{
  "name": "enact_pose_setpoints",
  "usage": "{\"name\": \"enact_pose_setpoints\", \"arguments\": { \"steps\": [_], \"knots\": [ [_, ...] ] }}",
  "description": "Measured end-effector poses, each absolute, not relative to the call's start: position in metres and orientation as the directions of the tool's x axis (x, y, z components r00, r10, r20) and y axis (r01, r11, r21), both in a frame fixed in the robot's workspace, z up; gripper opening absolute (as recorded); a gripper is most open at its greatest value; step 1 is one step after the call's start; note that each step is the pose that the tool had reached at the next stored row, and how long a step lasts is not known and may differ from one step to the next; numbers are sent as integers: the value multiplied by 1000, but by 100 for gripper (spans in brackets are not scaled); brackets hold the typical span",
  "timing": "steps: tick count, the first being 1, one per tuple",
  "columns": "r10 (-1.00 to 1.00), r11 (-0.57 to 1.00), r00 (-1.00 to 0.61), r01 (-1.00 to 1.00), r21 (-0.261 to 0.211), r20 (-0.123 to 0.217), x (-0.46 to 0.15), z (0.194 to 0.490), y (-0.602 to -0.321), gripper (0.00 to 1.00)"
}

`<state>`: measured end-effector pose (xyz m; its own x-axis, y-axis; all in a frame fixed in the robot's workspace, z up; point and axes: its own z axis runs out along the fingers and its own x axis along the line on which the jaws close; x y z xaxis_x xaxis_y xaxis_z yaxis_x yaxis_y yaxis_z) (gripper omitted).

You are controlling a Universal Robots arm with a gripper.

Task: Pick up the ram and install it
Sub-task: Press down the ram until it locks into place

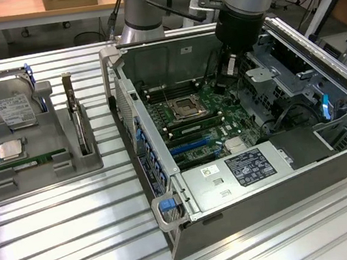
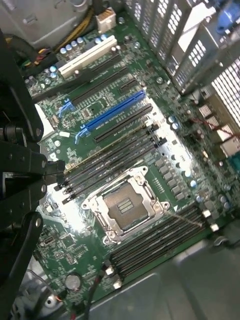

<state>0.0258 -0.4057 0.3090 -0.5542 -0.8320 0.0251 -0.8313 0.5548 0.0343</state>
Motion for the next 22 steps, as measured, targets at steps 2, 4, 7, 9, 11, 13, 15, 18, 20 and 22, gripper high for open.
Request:
{"name": "enact_pose_setpoints", "arguments": {
  "steps": [2, 4, 7, 9, 11, 13, 15, 18, 20, 22],
  "knots": [
    [-818, 576, -575, -817, 34, 25, 26, 309, -406, 11],
    [-798, 603, -603, -797, 34, 25, 26, 309, -406, 11],
    [-767, 642, -641, -766, 34, 25, 26, 309, -406, 11],
    [-736, 677, -676, -735, 34, 25, 26, 309, -406, 11],
    [-707, 707, -707, -706, 34, 25, 26, 309, -406, 11],
    [-678, 735, -735, -677, 34, 25, 26, 309, -406, 11],
    [-640, 768, -768, -640, 34, 25, 26, 309, -406, 11],
    [-593, 805, -805, -592, 34, 25, 26, 308, -406, 11],
    [-562, 827, -827, -561, 34, 25, 26, 308, -406, 11],
    [-524, 852, -851, -523, 34, 25, 26, 308, -406, 11]
  ]
}}
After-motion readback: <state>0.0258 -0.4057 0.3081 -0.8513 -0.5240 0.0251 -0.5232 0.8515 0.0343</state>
